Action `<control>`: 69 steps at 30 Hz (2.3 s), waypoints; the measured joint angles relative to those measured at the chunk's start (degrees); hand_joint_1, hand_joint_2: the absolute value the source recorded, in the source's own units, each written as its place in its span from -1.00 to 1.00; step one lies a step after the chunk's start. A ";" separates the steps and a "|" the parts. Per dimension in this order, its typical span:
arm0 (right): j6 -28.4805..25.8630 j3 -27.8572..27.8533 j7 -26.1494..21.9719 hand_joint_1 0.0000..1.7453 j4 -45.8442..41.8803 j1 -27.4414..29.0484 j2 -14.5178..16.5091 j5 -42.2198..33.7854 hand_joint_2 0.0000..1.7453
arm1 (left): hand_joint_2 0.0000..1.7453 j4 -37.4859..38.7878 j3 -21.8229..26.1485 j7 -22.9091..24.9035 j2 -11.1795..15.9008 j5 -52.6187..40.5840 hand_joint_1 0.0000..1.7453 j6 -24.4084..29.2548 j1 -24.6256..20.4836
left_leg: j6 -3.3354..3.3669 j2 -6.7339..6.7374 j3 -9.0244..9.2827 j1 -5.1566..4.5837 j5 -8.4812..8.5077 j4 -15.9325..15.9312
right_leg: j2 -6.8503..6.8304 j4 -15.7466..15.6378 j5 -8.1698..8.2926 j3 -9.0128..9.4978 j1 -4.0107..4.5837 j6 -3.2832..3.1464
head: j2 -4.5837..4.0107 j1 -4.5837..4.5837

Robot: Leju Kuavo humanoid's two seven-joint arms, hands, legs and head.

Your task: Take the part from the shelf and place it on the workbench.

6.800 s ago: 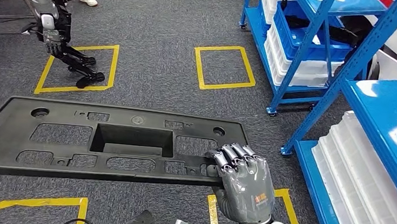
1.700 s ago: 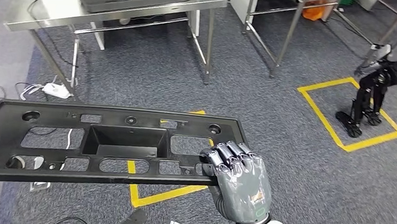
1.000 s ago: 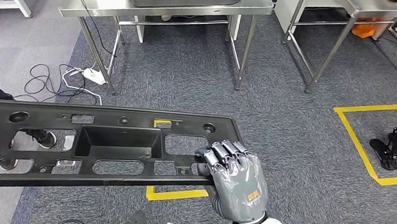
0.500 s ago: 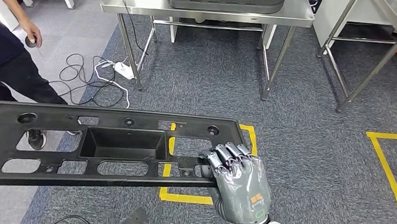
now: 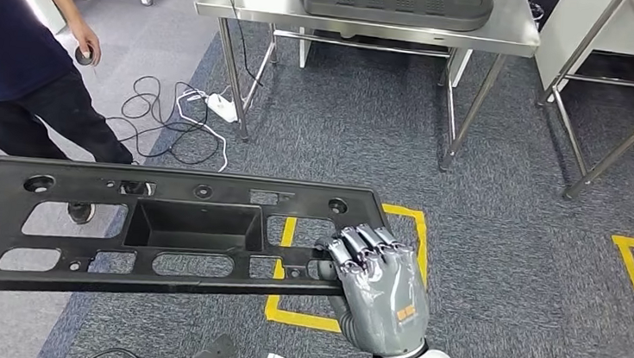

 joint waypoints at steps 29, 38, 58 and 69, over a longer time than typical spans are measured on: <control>0.08 0.02 0.76 1.00 0.00 -0.03 0.00 0.19 1.00 | 1.00 -0.17 0.01 0.16 0.00 -0.48 -1.00 -0.04 -0.06 | 0.64 -0.10 0.46 -0.08 -0.37 -0.15 | 0.04 -0.99 0.20 0.76 0.26 1.00 | 0.00 0.51; -0.29 0.03 0.70 1.00 -0.02 -0.29 0.29 -0.03 1.00 | 1.00 -0.22 0.01 0.15 0.03 -0.53 -1.00 -0.07 -0.12 | 1.91 -0.59 2.80 0.34 0.91 -3.81 | 0.83 0.96 -1.48 0.48 0.03 1.93 | 0.00 0.91; 0.62 0.11 0.90 1.00 0.04 -0.08 0.02 0.48 1.00 | 1.00 -0.26 0.01 0.00 0.13 -0.57 -1.00 -0.23 -0.10 | -0.22 -0.85 -6.44 -0.10 -7.25 16.14 | 0.42 1.03 0.36 -1.30 0.59 -0.94 | 0.00 0.75; 0.78 0.14 0.84 1.00 0.04 -0.55 0.26 0.46 1.00 | 1.00 -0.27 0.08 -0.33 0.32 -0.58 -1.00 -0.19 -0.27 | 4.12 0.20 1.02 -1.88 -0.04 -0.99 | 0.83 6.17 -3.90 -2.38 1.34 0.48 | 0.00 1.26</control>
